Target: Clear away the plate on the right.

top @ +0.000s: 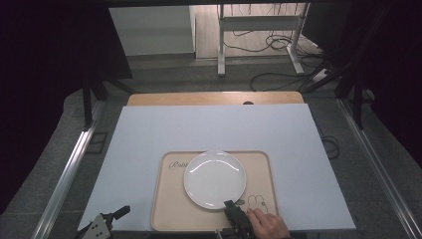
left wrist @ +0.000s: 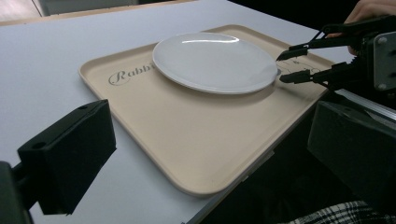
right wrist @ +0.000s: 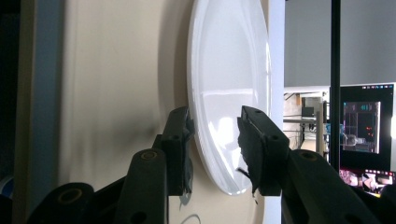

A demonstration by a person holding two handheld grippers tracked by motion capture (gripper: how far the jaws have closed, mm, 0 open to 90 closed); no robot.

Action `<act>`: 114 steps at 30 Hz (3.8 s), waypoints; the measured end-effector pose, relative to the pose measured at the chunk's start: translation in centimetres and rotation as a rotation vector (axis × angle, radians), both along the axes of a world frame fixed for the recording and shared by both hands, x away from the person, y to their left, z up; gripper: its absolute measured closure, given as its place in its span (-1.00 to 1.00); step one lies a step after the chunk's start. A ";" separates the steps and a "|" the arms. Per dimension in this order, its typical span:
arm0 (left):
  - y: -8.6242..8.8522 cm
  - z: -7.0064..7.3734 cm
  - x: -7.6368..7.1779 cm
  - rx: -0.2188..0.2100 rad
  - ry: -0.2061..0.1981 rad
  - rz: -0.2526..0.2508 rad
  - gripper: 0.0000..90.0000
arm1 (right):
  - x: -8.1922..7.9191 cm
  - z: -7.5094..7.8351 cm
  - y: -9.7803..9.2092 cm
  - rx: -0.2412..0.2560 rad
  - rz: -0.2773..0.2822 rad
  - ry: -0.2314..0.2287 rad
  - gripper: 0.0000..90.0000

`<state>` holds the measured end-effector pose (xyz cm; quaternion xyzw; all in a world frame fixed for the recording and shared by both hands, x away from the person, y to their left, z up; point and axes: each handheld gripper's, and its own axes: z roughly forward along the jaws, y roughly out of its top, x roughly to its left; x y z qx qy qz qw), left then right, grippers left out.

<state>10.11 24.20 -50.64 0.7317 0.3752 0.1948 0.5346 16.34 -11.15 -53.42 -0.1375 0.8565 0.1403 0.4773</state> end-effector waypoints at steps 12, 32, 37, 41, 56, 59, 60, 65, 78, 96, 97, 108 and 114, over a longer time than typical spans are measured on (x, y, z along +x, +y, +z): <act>0.1 0.0 0.0 -0.001 0.001 0.000 -0.99 | 0.2 0.8 -1.0 0.022 -0.025 -0.006 0.32; 0.1 0.0 0.0 -0.002 0.003 0.001 -0.99 | 1.8 2.3 -3.4 0.162 -0.133 0.097 0.08; 0.1 0.0 0.0 -0.002 0.003 0.001 -0.99 | 2.3 2.5 -4.0 0.187 -0.155 0.129 0.00; 0.1 0.0 0.0 -0.002 0.004 0.000 -0.99 | 2.5 2.5 -4.5 0.216 -0.175 0.148 -0.06; 0.1 0.0 0.0 -0.003 0.006 0.000 -0.99 | 3.1 3.5 -6.5 0.360 -0.222 0.235 -0.22; 0.1 0.0 0.0 -0.003 0.006 0.000 -0.99 | 3.1 3.7 -6.8 0.382 -0.231 0.250 -0.24; 0.1 0.0 0.0 -0.003 0.006 0.000 -0.99 | 3.2 3.9 -7.2 0.410 -0.242 0.267 -0.26; 0.1 0.0 0.0 -0.004 0.006 0.000 -0.99 | 3.4 4.2 -8.2 0.473 -0.283 0.303 -0.27; 0.1 0.0 0.0 -0.006 0.008 0.000 -0.99 | 3.8 4.9 -10.5 0.614 -0.345 0.401 -0.40; 0.1 0.0 0.0 -0.007 0.009 0.001 -0.99 | 3.3 5.3 -13.2 0.753 -0.386 0.458 -0.59; 0.1 0.0 0.0 -0.007 0.009 0.001 -0.99 | 3.3 5.3 -13.3 0.759 -0.387 0.460 -0.60; 0.1 0.0 0.0 -0.007 0.009 0.001 -0.99 | 2.7 5.5 -14.8 0.840 -0.406 0.506 -0.76; 0.1 0.0 0.0 -0.007 0.009 0.001 -0.99 | 2.2 5.6 -16.1 0.897 -0.413 0.520 -0.81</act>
